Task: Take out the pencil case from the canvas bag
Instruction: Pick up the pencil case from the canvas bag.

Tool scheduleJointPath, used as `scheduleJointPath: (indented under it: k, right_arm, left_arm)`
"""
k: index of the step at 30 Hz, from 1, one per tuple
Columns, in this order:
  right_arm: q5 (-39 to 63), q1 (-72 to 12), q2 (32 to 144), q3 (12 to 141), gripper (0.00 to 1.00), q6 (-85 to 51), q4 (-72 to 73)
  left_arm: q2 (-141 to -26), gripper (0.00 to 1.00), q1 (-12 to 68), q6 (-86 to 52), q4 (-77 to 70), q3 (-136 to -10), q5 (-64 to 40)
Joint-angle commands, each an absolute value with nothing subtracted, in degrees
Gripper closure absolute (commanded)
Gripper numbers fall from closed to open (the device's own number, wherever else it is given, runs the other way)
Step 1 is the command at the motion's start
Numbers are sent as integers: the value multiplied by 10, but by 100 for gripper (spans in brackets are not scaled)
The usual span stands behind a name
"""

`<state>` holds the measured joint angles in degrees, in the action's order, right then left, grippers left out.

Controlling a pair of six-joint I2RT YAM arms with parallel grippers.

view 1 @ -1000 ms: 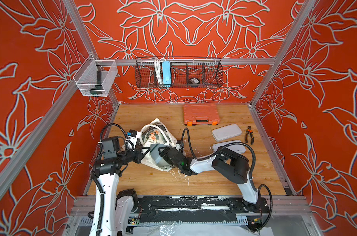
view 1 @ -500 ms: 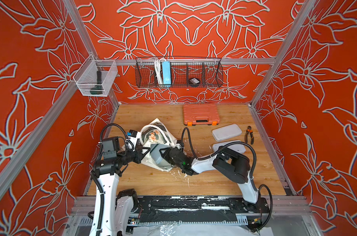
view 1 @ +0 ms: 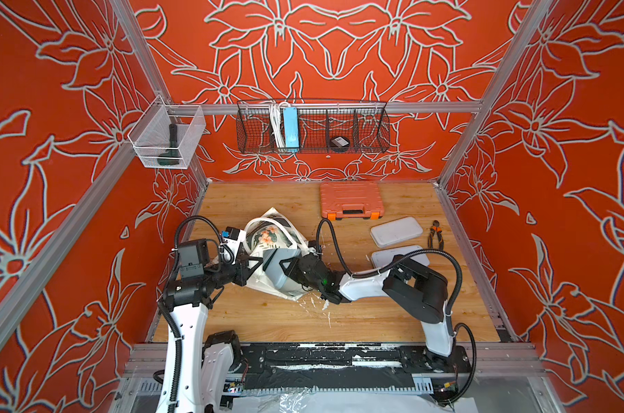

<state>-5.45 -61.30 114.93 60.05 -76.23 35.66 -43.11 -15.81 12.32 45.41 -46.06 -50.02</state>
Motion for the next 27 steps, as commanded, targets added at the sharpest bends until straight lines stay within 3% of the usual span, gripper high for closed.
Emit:
scheduleJointPath:
  k: [1,11,27]
  right_arm:
    - [-32,-619,1124,589,84,-703,333]
    - [-22,-619,1071,581,95,-643,292]
    - [-36,-620,953,530,96,-546,235]
  left_arm:
    - [-421,100,-158,121,445,-468,-545]
    - [-421,100,-158,119,443,-468,-541]
    - [-427,100,-158,110,435,-466,-527]
